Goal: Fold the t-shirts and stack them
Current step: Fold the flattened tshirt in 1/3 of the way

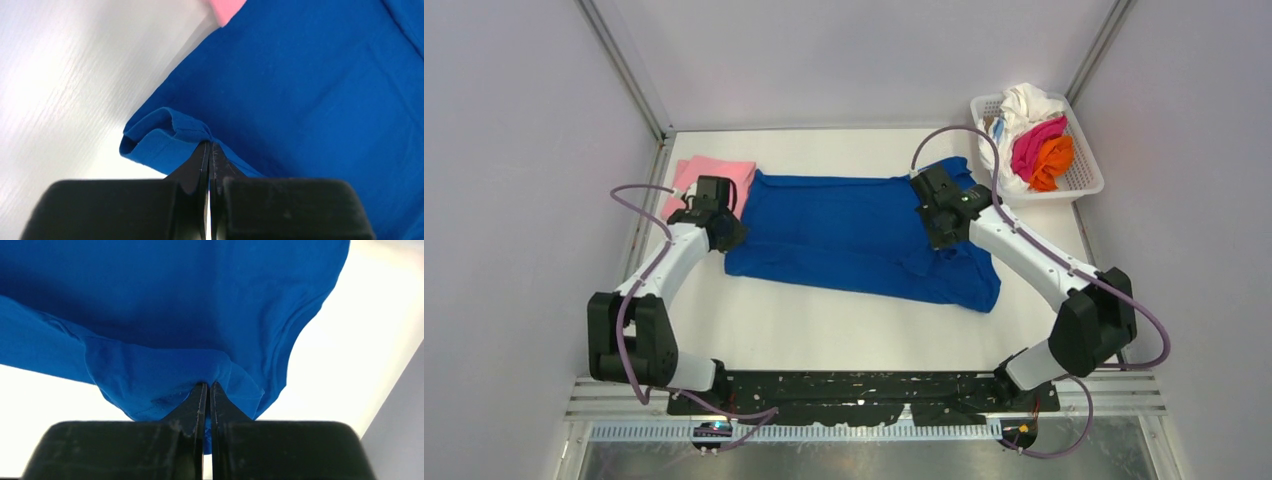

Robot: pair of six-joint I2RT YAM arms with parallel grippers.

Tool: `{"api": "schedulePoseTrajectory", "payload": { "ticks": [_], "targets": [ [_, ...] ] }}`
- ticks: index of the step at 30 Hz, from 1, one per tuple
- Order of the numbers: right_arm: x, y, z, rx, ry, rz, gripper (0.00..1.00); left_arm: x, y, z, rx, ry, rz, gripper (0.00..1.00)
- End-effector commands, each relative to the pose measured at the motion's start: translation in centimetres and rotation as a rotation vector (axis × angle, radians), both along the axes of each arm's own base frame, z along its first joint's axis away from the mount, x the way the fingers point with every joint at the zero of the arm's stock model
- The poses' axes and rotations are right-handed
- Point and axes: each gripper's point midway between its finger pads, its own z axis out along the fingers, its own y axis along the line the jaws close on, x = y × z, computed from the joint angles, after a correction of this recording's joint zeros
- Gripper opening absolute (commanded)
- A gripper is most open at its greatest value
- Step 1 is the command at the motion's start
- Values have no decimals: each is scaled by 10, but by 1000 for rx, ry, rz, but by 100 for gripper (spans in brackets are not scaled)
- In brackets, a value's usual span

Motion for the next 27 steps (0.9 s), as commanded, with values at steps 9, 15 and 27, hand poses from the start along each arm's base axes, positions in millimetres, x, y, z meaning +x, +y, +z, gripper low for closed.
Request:
{"api": "schedulePoseTrajectory", "payload": {
  "ticks": [9,15,27],
  "targets": [
    [135,5,-16,-351,10,418,14,58,8,6,42,-14,-26,34],
    [189,3,16,-404,-135,254,63,56,7,23,51,-28,-56,93],
    [98,34,32,381,-338,-53,95,37,-36,27,-137,-104,-223,100]
  ]
}}
